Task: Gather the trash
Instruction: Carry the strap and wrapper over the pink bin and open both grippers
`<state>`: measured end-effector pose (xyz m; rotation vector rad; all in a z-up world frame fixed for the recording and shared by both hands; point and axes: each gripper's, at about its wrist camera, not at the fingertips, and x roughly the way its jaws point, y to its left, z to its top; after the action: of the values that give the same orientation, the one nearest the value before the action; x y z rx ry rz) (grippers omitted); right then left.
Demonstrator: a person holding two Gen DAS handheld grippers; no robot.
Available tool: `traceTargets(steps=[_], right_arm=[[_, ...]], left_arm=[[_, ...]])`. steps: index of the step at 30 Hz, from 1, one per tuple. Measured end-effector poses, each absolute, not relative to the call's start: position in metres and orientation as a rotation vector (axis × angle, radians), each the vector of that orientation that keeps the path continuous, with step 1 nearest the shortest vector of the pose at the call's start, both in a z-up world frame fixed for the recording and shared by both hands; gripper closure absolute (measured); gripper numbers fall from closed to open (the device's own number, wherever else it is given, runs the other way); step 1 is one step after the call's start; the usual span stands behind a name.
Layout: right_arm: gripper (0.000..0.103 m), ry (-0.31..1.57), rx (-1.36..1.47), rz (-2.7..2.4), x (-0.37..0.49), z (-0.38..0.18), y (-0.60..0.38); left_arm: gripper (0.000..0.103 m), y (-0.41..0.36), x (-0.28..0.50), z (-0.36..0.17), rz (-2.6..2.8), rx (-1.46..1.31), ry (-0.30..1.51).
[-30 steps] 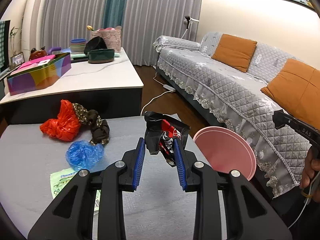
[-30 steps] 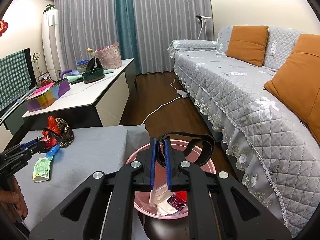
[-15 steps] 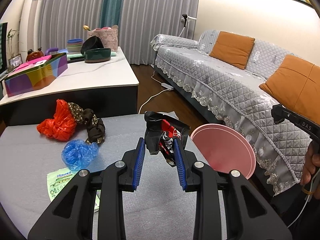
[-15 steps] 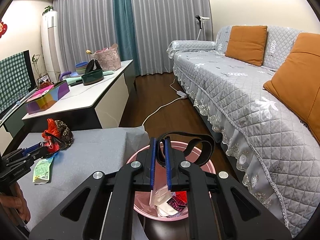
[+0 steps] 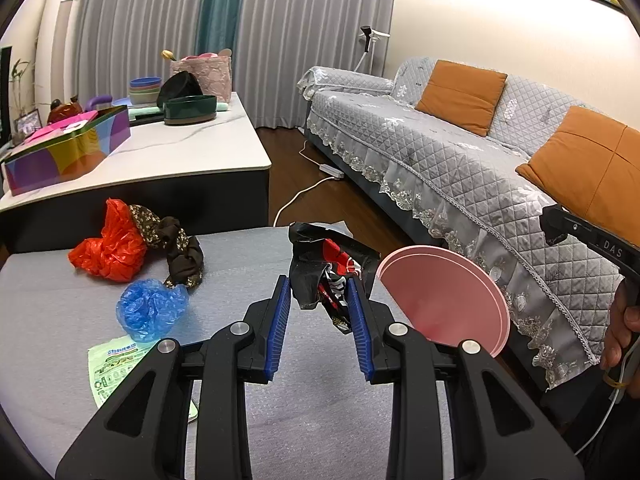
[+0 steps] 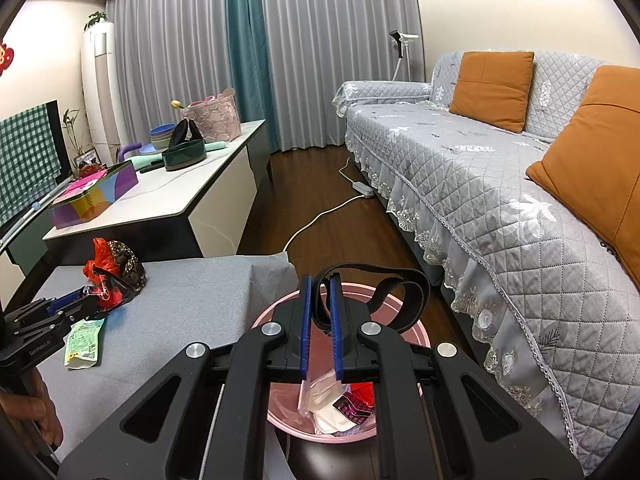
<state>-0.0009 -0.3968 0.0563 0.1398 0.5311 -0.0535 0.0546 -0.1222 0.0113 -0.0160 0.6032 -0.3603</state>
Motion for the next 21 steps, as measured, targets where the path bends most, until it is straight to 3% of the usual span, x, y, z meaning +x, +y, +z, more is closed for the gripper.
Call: traceTargets(steps=[21], right_arm=[[0.094, 0.522, 0.136, -0.055, 0.004, 0.058, -0.399]], left_arm=[[0.074, -0.153, 0.052, 0.008, -0.406, 0.015, 0.61]])
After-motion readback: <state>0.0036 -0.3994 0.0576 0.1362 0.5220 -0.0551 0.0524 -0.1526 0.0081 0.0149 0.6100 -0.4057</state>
